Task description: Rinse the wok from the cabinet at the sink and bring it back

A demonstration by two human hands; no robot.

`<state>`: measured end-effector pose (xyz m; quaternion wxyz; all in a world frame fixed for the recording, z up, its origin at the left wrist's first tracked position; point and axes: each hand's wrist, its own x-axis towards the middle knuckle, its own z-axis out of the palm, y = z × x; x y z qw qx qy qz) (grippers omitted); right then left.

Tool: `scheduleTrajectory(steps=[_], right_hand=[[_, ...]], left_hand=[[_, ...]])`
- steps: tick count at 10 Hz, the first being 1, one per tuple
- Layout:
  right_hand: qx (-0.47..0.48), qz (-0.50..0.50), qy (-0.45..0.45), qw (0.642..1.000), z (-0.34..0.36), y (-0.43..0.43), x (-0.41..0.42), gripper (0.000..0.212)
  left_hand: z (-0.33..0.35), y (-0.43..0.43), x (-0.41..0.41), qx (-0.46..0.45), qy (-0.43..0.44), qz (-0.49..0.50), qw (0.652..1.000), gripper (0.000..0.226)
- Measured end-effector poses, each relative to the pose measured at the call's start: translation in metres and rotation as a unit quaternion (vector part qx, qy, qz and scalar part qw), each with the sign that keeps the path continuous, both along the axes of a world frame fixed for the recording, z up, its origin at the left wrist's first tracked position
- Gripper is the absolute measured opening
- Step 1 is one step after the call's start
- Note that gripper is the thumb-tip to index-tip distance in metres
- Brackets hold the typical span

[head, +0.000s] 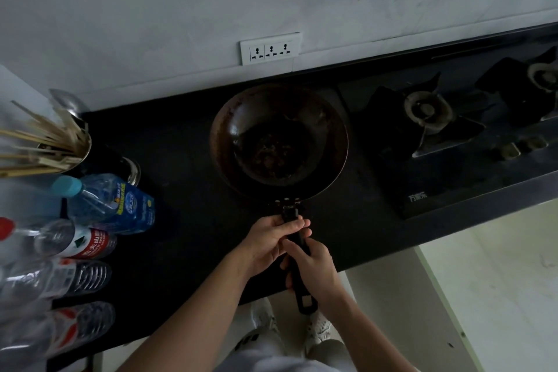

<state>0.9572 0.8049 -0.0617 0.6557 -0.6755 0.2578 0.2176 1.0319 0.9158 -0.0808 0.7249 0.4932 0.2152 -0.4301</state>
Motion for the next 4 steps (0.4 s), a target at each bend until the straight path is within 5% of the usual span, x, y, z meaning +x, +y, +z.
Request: scheduleTrajectory(steps=[2, 3, 4], right_hand=[[0.017, 0.003, 0.041, 0.999, 0.003, -0.007, 0.006, 0.026], [-0.027, 0.047, 0.049, 0.997, 0.0, -0.013, 0.011, 0.029], [-0.203, 0.151, 0.008, 0.967, 0.002, -0.023, 0.014, 0.036]], left_hand=[[0.001, -0.001, -0.003, 0.105, -0.06, -0.044, 0.992, 0.042], [0.002, 0.001, 0.0, 0.246, -0.114, -0.105, 0.957, 0.063], [0.005, 0.008, -0.011, 0.413, -0.243, -0.128, 0.868, 0.057]])
